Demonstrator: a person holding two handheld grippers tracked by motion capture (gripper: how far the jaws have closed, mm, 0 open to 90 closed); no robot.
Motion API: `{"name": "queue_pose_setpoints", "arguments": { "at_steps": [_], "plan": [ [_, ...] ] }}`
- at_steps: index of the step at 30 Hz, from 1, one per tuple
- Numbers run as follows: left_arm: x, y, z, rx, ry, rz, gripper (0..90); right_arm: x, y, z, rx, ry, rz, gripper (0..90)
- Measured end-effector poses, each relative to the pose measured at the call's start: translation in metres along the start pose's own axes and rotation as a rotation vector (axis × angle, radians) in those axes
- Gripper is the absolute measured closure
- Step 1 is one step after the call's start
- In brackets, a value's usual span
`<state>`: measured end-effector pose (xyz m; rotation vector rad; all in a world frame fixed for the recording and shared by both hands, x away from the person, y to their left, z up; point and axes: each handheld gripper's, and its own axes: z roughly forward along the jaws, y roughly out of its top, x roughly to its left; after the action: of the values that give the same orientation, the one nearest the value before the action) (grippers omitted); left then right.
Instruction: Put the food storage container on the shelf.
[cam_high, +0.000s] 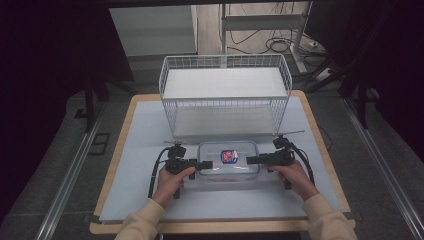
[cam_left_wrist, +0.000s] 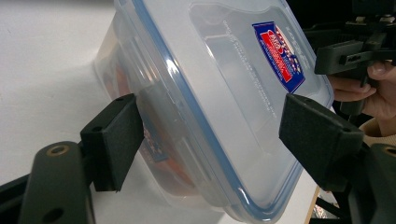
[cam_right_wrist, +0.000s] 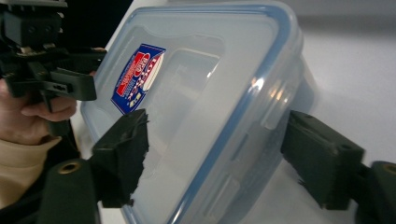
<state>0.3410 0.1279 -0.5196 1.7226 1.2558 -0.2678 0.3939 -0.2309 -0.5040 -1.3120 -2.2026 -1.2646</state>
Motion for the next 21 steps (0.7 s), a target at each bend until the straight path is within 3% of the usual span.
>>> {"name": "queue_pose_setpoints", "arguments": {
  "at_steps": [1, 5, 17, 21],
  "plan": [
    [0.000, -0.001, -0.001, -0.010, -0.001, 0.000, 23.9, -0.001, -0.001, -0.004, -0.006, 0.007, 0.012, 30.7],
    [-0.002, -0.003, -0.003, -0.023, 0.002, 0.006, 25.9, 0.000, -0.002, -0.006, -0.011, 0.012, 0.031, 33.6],
    [-0.020, -0.019, -0.015, -0.099, 0.050, 0.071, 37.1, 0.013, -0.020, -0.022, -0.100, 0.021, -0.007, 47.2],
    [-0.026, -0.026, -0.018, -0.125, 0.067, 0.087, 38.5, 0.017, -0.024, -0.025, -0.104, 0.010, -0.034, 47.7]
  ]
}}
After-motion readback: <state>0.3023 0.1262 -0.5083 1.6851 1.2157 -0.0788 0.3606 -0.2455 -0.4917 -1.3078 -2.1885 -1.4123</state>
